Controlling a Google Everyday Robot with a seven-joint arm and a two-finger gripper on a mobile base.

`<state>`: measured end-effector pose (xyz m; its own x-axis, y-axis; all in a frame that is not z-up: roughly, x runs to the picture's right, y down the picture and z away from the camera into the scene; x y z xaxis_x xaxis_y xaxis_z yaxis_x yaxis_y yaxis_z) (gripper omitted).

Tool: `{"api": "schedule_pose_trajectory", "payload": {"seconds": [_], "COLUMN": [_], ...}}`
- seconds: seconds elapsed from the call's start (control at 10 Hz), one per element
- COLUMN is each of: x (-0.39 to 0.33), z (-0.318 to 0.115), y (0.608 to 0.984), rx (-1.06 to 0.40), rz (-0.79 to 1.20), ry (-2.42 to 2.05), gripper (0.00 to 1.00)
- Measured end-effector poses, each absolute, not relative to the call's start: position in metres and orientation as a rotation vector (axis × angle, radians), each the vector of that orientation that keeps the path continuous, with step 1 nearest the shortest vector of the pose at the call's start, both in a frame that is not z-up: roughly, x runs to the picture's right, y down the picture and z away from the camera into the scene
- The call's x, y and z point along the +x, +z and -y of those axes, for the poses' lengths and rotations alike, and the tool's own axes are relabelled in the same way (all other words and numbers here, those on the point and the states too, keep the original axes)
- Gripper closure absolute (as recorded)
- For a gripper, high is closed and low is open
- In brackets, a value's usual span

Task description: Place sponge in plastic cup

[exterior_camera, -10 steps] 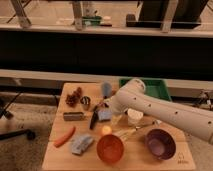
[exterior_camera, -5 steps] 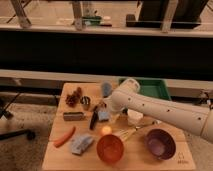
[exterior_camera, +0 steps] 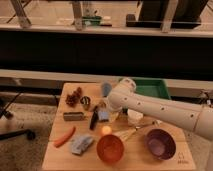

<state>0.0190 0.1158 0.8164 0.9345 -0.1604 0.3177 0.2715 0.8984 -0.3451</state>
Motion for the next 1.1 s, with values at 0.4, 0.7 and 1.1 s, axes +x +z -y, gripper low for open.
{"api": "schedule_pose_trajectory", "payload": {"seconds": [0.4,0.7,1.1], "x": [0.027,0.025,0.021], "z": [-0.125,-0.127,-0.135], "y": [0.838,0.848,0.859], "rx": [-0.424,-0.436,-0.457], "rz": [0.27,0.27,0.27], "ry": [-0.227,-0.236,-0.254], "gripper": [0.2,0.2,0.2]}}
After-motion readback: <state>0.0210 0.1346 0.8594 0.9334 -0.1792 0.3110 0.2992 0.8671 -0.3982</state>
